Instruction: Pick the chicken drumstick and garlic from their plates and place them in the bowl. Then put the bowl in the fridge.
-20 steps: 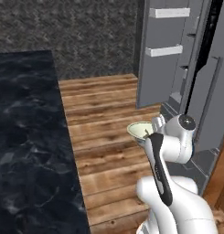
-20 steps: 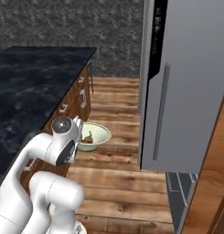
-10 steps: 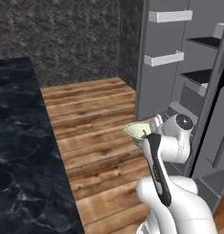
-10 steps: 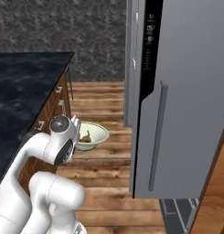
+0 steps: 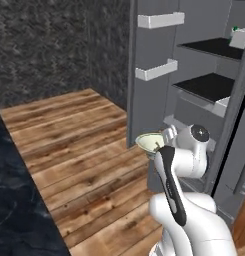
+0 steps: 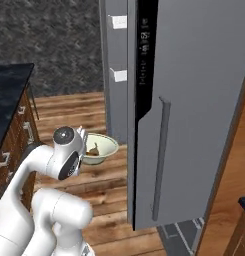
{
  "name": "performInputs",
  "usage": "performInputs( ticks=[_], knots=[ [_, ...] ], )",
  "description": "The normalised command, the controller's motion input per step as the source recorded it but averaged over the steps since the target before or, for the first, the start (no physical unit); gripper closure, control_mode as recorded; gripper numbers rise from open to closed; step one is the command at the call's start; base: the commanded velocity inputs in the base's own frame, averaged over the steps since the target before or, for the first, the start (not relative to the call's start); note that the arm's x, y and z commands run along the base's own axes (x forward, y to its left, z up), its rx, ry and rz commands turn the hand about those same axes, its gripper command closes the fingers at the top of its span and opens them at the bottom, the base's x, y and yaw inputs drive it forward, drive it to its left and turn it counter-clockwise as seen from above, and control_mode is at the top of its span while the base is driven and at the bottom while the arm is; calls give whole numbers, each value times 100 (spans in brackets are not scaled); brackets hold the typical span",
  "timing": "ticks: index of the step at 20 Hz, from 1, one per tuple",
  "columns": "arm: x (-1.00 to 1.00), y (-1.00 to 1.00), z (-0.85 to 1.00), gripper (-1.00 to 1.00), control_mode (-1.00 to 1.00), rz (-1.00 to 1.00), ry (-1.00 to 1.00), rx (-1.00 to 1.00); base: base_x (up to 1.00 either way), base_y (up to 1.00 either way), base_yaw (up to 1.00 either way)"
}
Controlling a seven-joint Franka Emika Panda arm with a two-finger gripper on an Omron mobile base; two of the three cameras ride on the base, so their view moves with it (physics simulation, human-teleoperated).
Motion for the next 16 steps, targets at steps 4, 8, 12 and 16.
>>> performInputs(
  ticks=[4,8,12,16],
  knots=[
    [0,0,0,100,100,0,0,0,40,14,-58],
    [0,0,0,100,100,0,0,0,45,30,-52],
    [0,0,0,100,100,0,0,0,51,43,-34],
    [0,0,0,100,100,0,0,0,45,53,-31]
  ],
)
